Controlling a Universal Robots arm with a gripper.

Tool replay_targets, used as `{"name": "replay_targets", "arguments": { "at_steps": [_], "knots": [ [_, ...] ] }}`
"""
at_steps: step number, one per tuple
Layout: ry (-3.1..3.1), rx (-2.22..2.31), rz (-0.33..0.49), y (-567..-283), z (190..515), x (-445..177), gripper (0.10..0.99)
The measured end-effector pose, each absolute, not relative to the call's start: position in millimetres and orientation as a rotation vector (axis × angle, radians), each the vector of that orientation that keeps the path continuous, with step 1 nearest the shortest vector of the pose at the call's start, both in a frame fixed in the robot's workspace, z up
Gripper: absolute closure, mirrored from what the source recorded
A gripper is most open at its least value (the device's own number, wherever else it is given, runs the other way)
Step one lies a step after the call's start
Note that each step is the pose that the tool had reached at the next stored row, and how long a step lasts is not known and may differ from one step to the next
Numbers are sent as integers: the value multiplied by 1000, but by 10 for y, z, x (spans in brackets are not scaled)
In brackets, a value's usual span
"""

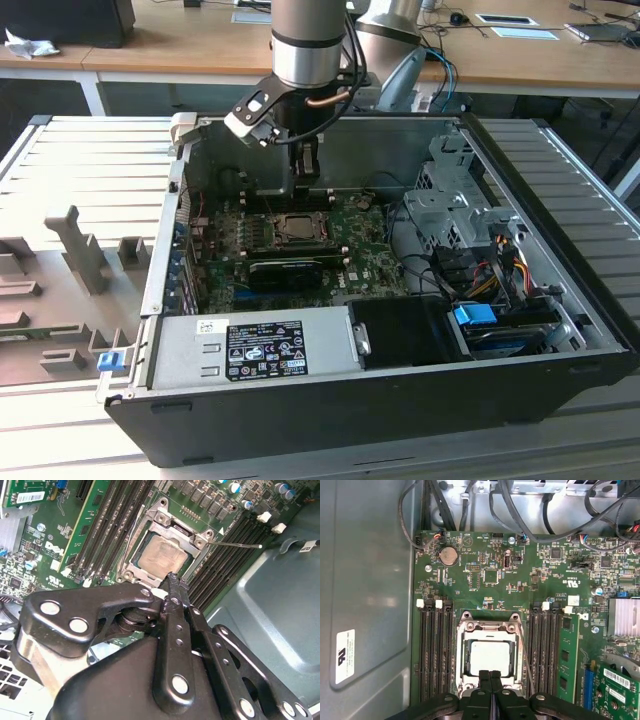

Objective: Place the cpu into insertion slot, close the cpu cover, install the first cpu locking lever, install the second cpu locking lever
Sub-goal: 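Install the first cpu locking lever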

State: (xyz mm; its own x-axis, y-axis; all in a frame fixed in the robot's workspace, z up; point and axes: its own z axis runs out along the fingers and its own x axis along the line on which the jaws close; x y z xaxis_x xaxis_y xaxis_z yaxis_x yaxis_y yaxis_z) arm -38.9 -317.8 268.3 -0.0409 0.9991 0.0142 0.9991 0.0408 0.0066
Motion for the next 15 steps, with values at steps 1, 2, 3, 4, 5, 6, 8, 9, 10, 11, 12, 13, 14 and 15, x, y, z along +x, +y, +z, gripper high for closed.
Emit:
{"name": "replay_targets", "arguments": {
  "at_steps": [1,2,3,4,5,6,8,9,10,11,12,13,14,15],
  "knots": [
    [-2262,-2172,-23,-3178,2685,-389,980],
    [-2262,-2172,-23,-3178,2687,-389,980],
    [-2262,-2172,-23,-3178,2688,-389,980],
    [-2262,-2172,-23,-3178,2690,-389,980],
    [-2262,-2172,-23,-3178,2691,-389,980],
    [-2262,-2172,-23,-3178,2694,-389,980],
    [-2262,-2172,-23,-3178,2697,-388,980],
    [-2262,-2172,-23,-3178,2699,-389,980],
    [-2262,-2172,-23,-3178,2701,-389,980],
    [-2262,-2172,-23,-3178,2702,-389,980],
    [-2262,-2172,-23,-3178,2704,-389,980],
    [-2262,-2172,-23,-3178,2706,-389,980],
    [-2262,-2172,-23,-3178,2708,-389,980],
    [-2262,-2172,-23,-3178,2710,-389,980]
  ]
}}
